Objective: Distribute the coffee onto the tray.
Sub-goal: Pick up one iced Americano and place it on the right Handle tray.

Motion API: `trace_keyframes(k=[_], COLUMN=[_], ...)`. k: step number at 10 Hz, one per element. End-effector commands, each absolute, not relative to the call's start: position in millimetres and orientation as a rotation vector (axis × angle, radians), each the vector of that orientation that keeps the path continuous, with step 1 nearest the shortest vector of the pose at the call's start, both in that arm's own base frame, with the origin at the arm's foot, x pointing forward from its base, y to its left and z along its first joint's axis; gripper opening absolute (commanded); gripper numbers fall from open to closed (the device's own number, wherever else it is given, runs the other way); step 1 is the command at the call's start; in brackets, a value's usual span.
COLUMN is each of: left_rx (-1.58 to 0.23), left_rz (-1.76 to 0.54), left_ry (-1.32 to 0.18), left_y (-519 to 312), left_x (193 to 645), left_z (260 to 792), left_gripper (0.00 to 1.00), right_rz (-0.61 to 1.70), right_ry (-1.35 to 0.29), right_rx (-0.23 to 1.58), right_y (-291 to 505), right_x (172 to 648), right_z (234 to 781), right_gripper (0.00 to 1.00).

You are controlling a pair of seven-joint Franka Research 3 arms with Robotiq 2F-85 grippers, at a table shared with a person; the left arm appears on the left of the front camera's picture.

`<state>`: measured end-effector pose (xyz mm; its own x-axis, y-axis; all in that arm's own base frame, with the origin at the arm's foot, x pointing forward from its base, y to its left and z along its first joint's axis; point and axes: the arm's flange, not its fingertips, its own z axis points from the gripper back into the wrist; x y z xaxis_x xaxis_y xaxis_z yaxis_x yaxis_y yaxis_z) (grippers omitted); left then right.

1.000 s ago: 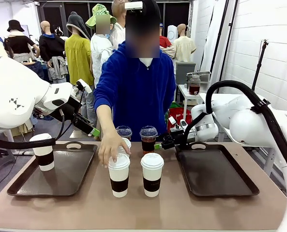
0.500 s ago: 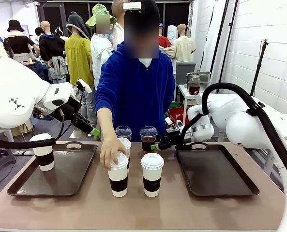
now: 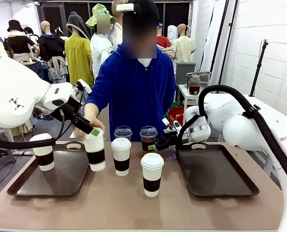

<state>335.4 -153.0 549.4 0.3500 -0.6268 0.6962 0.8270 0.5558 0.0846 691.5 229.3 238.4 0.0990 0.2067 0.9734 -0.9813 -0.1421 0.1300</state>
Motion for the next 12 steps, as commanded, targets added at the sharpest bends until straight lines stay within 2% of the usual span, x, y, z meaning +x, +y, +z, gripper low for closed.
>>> trace_keyframes(k=[1, 6, 12], left_rx=[-0.307, -0.307, -0.307], left_rz=[-0.974, -0.974, -0.974], left_ry=[-0.756, -0.756, -0.756], left_y=[-152, -152, -152], left_x=[336, 336, 336], left_z=[549, 549, 549], left_gripper=[1.00, 1.00, 1.00], right_rz=[1.315, 1.324, 1.339], right_ry=[-0.885, -0.892, -0.877], right_rx=[1.239, 1.244, 1.274], right_y=[229, 225, 176], right_x=[697, 689, 666], right_z=[240, 250, 337], right_gripper=[0.82, 0.82, 0.82])
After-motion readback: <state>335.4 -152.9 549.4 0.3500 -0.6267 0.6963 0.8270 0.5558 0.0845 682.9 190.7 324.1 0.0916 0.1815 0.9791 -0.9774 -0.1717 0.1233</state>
